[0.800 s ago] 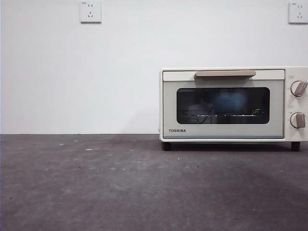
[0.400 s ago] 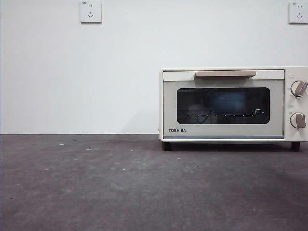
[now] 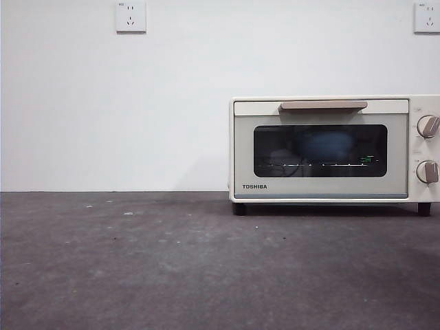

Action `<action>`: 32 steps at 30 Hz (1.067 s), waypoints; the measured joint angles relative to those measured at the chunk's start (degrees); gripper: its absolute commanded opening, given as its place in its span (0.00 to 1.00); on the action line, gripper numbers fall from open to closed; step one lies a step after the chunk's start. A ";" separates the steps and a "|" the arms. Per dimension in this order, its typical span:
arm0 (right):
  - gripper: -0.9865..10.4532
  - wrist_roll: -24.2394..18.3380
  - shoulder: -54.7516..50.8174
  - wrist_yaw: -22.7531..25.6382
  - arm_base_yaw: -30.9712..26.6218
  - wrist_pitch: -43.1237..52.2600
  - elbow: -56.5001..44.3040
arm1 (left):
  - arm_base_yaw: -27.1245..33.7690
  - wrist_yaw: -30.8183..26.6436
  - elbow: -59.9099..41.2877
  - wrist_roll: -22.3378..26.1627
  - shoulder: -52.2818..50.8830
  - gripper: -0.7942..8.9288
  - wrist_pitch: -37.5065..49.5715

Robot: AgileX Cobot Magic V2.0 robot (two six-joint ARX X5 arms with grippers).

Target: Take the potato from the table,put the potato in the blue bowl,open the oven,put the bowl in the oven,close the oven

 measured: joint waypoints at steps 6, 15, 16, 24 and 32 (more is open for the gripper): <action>0.09 0.00 0.00 0.00 0.04 -0.81 0.00 | 0.00 0.00 0.00 0.00 0.00 0.08 0.00; 0.09 0.00 0.00 0.00 0.04 -0.81 0.00 | 0.00 0.00 0.00 0.00 0.00 0.08 0.00; 0.09 0.00 0.00 0.00 0.04 -0.81 0.00 | 0.00 0.00 0.00 0.00 0.00 0.08 0.00; 0.09 0.00 0.00 0.00 0.04 -0.81 0.00 | 0.00 0.00 0.00 0.00 0.00 0.08 0.00; 0.09 0.00 0.00 0.00 0.04 -0.81 0.00 | 0.00 0.00 0.00 0.00 0.02 0.08 0.00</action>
